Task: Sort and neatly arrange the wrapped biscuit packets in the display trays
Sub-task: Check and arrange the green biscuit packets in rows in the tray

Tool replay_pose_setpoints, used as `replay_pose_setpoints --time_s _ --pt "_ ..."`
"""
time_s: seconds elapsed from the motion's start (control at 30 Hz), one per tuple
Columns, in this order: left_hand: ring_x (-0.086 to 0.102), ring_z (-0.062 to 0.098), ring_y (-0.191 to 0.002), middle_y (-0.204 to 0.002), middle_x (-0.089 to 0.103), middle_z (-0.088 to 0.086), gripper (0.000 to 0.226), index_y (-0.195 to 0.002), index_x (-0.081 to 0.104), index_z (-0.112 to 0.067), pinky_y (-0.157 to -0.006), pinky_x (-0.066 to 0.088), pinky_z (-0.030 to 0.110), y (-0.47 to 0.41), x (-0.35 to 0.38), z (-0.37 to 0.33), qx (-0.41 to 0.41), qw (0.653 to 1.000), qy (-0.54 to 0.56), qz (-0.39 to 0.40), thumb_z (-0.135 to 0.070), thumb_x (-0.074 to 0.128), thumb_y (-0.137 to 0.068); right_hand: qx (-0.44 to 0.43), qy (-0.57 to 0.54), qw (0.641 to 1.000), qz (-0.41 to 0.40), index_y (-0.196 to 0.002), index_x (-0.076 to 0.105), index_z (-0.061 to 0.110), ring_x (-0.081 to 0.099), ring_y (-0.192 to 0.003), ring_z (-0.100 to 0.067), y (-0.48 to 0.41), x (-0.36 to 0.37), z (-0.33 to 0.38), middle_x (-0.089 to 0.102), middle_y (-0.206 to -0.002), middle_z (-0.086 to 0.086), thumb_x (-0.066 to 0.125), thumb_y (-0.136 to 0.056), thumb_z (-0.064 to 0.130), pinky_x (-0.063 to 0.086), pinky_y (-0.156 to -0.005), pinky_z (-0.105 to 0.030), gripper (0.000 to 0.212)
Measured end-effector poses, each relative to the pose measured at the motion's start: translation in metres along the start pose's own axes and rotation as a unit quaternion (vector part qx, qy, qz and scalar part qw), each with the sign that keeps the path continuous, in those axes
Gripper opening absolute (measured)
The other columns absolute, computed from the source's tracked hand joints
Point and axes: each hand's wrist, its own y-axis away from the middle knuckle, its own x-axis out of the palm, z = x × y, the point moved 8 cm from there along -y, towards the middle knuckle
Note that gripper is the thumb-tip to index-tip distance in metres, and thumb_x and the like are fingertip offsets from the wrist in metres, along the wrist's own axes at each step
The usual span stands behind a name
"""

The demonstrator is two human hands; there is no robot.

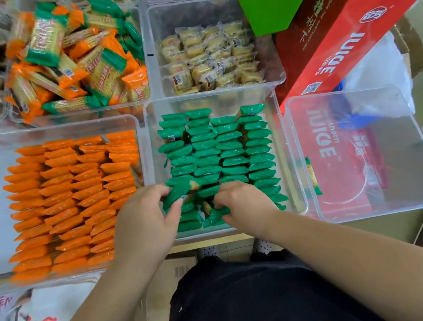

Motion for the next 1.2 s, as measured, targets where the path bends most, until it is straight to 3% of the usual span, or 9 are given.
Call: replay_pose_setpoints --time_s 0.27,0.43,0.6,0.77,0.9,0.97,1.03,1.1,1.2 --pt "0.052 0.005 -0.066 -0.075 0.056 -0.017 0.014 -0.095 0.073 -0.016 -0.053 0.033 0.025 0.016 -0.040 0.023 -0.061 0.996 0.048 -0.031 -0.025 0.077 -0.084 0.009 0.119 0.992 0.043 -0.105 0.070 0.018 0.056 -0.104 -0.026 -0.024 0.008 -0.007 0.068 -0.099 -0.001 0.063 -0.091 0.019 0.055 -0.078 -0.040 0.016" --pt "0.053 0.006 -0.063 -0.070 0.057 -0.017 0.010 -0.089 0.071 -0.021 -0.052 0.033 0.024 0.026 -0.042 0.026 -0.081 0.994 0.071 -0.030 -0.022 0.079 -0.082 0.004 0.107 0.991 0.078 -0.122 0.072 0.026 0.052 -0.108 -0.021 -0.019 0.008 -0.008 0.073 -0.101 0.004 0.058 -0.091 0.035 0.053 -0.086 -0.037 0.035" --pt "0.054 0.008 -0.063 -0.067 0.058 -0.013 0.008 -0.086 0.071 -0.025 -0.051 0.036 0.026 0.031 -0.038 0.026 -0.101 0.989 0.102 -0.027 -0.024 0.079 -0.083 0.004 0.124 0.985 0.123 -0.141 0.056 0.036 0.040 -0.113 -0.024 -0.006 0.013 -0.012 0.054 -0.130 0.003 0.044 -0.097 0.033 0.038 -0.100 -0.040 0.046" --pt "0.056 0.008 -0.068 -0.069 0.061 -0.013 0.008 -0.089 0.073 -0.026 -0.051 0.042 0.027 0.032 -0.033 0.023 -0.108 0.987 0.115 -0.012 -0.028 0.078 -0.083 0.003 0.133 0.980 0.146 -0.150 0.040 0.038 0.035 -0.121 -0.027 0.005 0.021 -0.011 0.042 -0.145 0.010 0.033 -0.102 0.036 0.029 -0.103 -0.043 0.049" --pt "0.062 0.014 -0.068 -0.071 0.064 -0.004 0.010 -0.092 0.072 -0.028 -0.051 0.056 0.045 0.036 -0.019 0.027 -0.172 0.965 0.196 0.016 -0.031 0.078 -0.085 0.007 0.123 0.984 0.128 -0.151 0.040 0.037 0.035 -0.121 -0.025 0.006 0.016 -0.011 0.044 -0.148 0.013 0.032 -0.102 0.035 0.030 -0.103 -0.043 0.049" --pt "0.067 0.017 -0.075 -0.080 0.070 -0.001 0.013 -0.098 0.072 -0.026 -0.061 0.060 0.045 0.037 -0.011 0.028 -0.210 0.942 0.258 0.032 -0.028 0.077 -0.087 0.031 0.071 0.994 0.077 -0.147 0.048 0.035 0.038 -0.121 -0.023 0.008 0.004 -0.013 0.051 -0.145 0.012 0.036 -0.101 0.031 0.032 -0.105 -0.041 0.047" --pt "0.070 0.009 -0.077 -0.086 0.074 -0.001 0.018 -0.106 0.069 -0.023 -0.066 0.060 0.033 0.037 -0.005 0.026 -0.247 0.909 0.334 0.038 -0.021 0.074 -0.089 0.069 -0.054 0.996 0.016 -0.142 0.056 0.028 0.044 -0.122 -0.019 0.012 -0.012 -0.015 0.058 -0.140 0.008 0.044 -0.100 0.026 0.036 -0.106 -0.035 0.044" --pt "0.068 0.003 -0.069 -0.083 0.075 0.000 0.021 -0.111 0.065 -0.021 -0.059 0.051 0.021 0.036 -0.003 0.019 -0.270 0.880 0.387 0.046 -0.015 0.071 -0.091 0.110 -0.256 0.961 0.003 -0.132 0.065 0.020 0.054 -0.115 -0.011 0.021 -0.021 -0.017 0.068 -0.126 0.004 0.052 -0.097 0.024 0.042 -0.103 -0.030 0.038" --pt "0.069 0.011 -0.069 -0.081 0.076 0.002 0.020 -0.106 0.065 -0.023 -0.059 0.049 0.023 0.035 -0.003 0.006 -0.256 0.873 0.408 0.069 -0.012 0.071 -0.091 0.104 -0.433 0.895 -0.034 -0.101 0.072 0.013 0.057 -0.083 -0.005 0.036 -0.043 -0.006 0.067 -0.086 -0.006 0.062 -0.094 0.031 0.046 -0.079 -0.031 0.022"
